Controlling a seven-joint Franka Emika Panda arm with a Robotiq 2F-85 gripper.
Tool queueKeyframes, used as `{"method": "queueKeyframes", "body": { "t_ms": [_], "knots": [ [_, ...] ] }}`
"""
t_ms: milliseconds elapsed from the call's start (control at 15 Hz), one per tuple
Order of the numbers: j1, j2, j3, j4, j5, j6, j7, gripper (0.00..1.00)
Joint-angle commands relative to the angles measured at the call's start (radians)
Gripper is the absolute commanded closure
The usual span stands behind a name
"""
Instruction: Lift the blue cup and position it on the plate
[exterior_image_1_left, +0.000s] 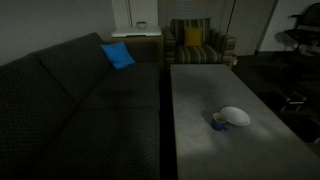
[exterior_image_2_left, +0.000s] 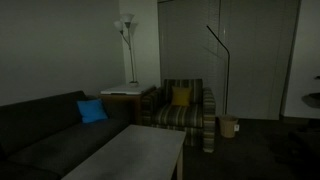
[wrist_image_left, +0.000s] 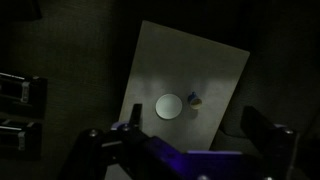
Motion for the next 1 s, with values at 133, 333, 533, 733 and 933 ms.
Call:
{"method": "queueKeyframes", "body": {
  "t_ms": [133, 333, 533, 733, 933],
  "knots": [
    [-0.005, 0.029, 0.024, 0.014, 0.023, 0.007, -0.031, 0.0],
    [0.019, 0.077, 0.047, 0.034, 0.042, 0.006, -0.047, 0.0],
    [0.046, 0.141, 0.076, 0.059, 0.064, 0.009, -0.064, 0.0],
    [0.065, 0.21, 0.102, 0.087, 0.095, 0.022, -0.084, 0.0],
    [0.069, 0.283, 0.129, 0.107, 0.117, 0.076, -0.095, 0.0]
  ]
}}
